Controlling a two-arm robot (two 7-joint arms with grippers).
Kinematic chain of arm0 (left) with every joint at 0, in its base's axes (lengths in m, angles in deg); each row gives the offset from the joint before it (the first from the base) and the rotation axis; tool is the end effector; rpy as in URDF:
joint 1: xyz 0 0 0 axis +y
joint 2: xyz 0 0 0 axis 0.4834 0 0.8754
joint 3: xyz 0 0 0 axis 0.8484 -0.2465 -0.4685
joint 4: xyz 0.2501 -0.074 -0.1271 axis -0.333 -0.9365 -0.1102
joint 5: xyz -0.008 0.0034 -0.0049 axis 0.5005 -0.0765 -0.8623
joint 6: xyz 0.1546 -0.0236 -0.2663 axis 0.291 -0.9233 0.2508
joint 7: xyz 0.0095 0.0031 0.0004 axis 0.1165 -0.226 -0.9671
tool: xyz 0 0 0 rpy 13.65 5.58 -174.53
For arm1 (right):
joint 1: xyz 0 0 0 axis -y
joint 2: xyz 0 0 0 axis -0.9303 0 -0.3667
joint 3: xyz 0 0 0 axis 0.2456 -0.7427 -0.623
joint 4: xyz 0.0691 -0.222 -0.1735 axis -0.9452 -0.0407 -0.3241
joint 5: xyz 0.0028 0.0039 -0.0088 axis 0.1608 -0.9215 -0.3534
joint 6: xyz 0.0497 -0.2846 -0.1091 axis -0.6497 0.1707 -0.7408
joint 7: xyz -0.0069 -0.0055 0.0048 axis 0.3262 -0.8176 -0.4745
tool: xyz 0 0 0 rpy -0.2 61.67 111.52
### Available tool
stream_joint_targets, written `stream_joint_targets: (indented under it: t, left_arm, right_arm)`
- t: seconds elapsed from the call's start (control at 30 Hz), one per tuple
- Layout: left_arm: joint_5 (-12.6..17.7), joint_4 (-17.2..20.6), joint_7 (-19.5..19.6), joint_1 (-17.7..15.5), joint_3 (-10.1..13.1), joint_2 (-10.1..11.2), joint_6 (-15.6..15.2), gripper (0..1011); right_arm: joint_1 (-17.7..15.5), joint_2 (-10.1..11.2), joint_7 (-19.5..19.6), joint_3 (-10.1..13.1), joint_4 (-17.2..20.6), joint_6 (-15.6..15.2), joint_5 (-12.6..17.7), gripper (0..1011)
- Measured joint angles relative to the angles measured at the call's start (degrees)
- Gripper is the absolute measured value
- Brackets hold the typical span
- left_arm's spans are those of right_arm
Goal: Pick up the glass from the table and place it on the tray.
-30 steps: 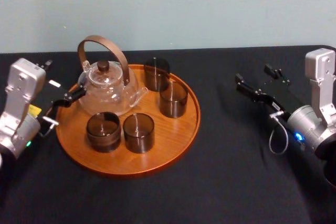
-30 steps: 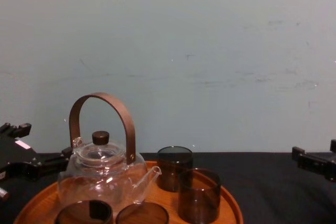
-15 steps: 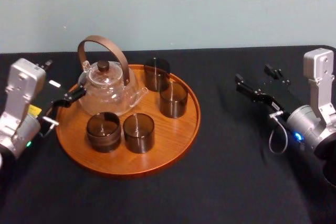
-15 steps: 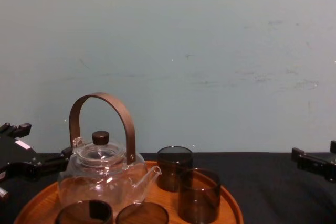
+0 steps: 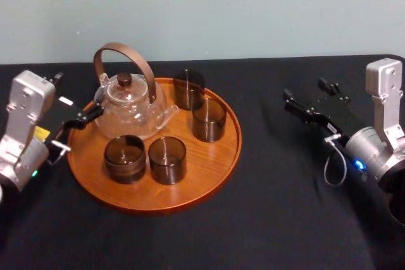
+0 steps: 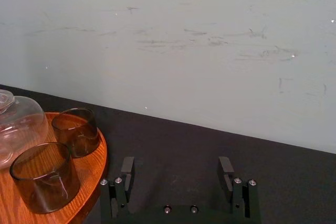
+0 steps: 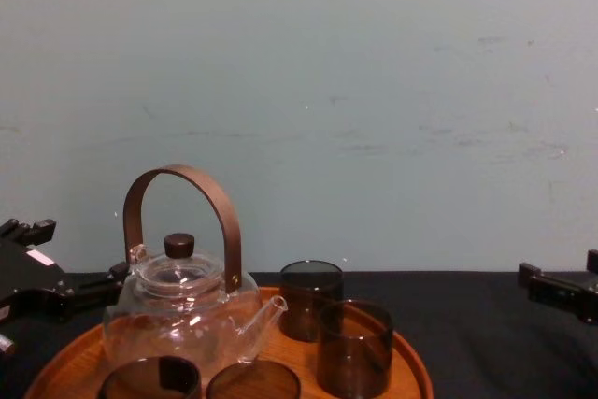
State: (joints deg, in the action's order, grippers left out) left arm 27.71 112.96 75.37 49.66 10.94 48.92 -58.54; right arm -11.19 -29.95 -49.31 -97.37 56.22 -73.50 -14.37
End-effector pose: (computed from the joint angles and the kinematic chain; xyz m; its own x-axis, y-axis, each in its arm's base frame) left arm 0.3580 0.0827 -0.3022 0.2921 0.8804 0.3736 -0.9553 0.2872 0.0701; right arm 0.3735 -0.0607 -0.3170 0.3783 -0.9256 0.0130 0.9238 0.3766 -0.0688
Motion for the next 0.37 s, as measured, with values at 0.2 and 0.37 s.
stream_joint_targets:
  t: [0.2,0.37]
  left_arm:
    - [0.00,0.00,0.00,0.00,0.00,0.00,0.00,1001]
    - [0.00,0.00,0.00,0.00,0.00,0.00,0.00,1001]
  right_arm:
    - [0.00,0.03,-0.03,-0.01,0.04,0.00,0.03,1002]
    - [0.00,0.04,-0.05,-0.02,0.06,0.00,0.06,1002]
